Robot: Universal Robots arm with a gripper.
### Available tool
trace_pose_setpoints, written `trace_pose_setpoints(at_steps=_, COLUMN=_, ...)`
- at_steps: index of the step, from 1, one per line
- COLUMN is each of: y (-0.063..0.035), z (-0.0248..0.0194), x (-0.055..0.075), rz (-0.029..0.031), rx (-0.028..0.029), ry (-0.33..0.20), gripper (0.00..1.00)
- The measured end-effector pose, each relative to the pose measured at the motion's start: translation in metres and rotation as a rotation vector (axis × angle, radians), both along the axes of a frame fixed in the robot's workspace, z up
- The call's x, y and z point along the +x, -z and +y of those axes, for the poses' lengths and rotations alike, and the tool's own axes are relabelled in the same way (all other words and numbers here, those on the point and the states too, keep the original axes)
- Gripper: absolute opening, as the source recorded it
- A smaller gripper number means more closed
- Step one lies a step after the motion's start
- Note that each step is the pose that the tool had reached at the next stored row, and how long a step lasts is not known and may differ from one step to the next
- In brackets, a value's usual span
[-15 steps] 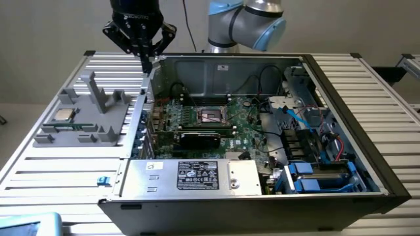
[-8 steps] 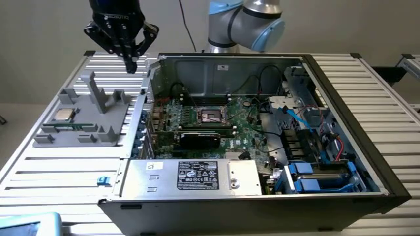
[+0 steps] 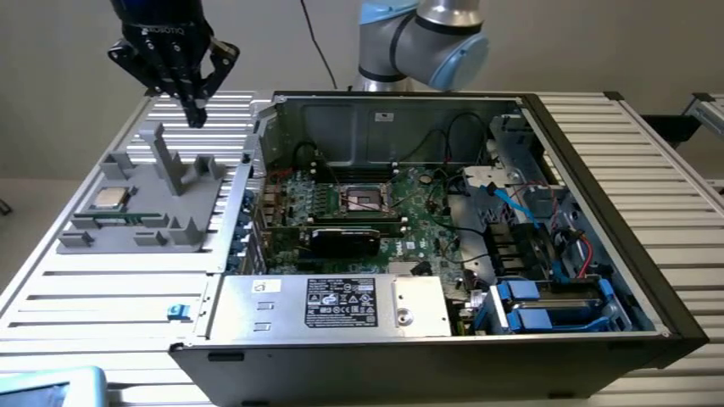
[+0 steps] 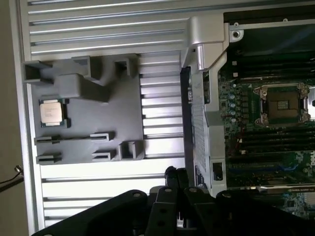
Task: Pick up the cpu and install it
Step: 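Reach for the cpu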
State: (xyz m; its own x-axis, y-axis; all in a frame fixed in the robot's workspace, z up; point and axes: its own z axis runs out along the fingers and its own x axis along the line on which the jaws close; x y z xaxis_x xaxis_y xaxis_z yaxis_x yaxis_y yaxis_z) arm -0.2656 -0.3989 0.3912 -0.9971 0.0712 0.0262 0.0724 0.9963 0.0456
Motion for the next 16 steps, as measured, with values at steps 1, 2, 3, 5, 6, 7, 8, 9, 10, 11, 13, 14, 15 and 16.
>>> trace_pose_setpoints(at_steps=1, y=0.0003, z=0.0000, x=-0.004, rz=-0.0021, rx=0.0000, ry=0.000, gripper=0.12)
trace_pose_setpoints(at_steps=2, y=0.0007, z=0.0000, x=-0.009, rz=-0.0049, rx=-0.0001, ry=0.000, gripper=0.12)
trace_pose_setpoints(at_steps=3, y=0.0013, z=0.0000, x=-0.014, rz=-0.0090, rx=-0.0001, ry=0.000, gripper=0.12)
trace_pose_setpoints(at_steps=5, y=0.0024, z=0.0000, x=-0.023, rz=-0.0175, rx=0.0001, ry=0.000, gripper=0.12)
trace_pose_setpoints(at_steps=6, y=0.0032, z=0.0000, x=-0.027, rz=-0.0222, rx=0.0001, ry=0.000, gripper=0.12)
trace_pose_setpoints(at_steps=7, y=0.0040, z=0.0000, x=-0.032, rz=-0.0263, rx=0.0001, ry=0.000, gripper=0.12)
trace_pose_setpoints(at_steps=8, y=0.0053, z=0.0000, x=-0.036, rz=-0.0291, rx=0.0001, ry=0.000, gripper=0.12)
trace_pose_setpoints(at_steps=9, y=0.0071, z=0.0003, x=-0.041, rz=-0.0301, rx=0.0002, ry=0.000, gripper=0.12)
trace_pose_setpoints(at_steps=10, y=0.0089, z=0.0011, x=-0.045, rz=-0.0302, rx=0.0001, ry=0.000, gripper=0.12)
trace_pose_setpoints(at_steps=11, y=0.0107, z=0.0025, x=-0.050, rz=-0.0303, rx=0.0001, ry=0.000, gripper=0.12)
trace_pose_setpoints(at_steps=13, y=0.0144, z=0.0059, x=-0.059, rz=-0.0307, rx=0.0004, ry=0.000, gripper=0.12)
trace_pose_setpoints(at_steps=14, y=0.0162, z=0.0078, x=-0.063, rz=-0.0307, rx=0.0003, ry=0.000, gripper=0.12)
trace_pose_setpoints(at_steps=15, y=0.0180, z=0.0099, x=-0.068, rz=-0.0306, rx=0.0001, ry=0.000, gripper=0.12)
trace_pose_setpoints(at_steps=16, y=0.0197, z=0.0118, x=-0.073, rz=-0.0306, rx=0.0000, ry=0.000, gripper=0.12)
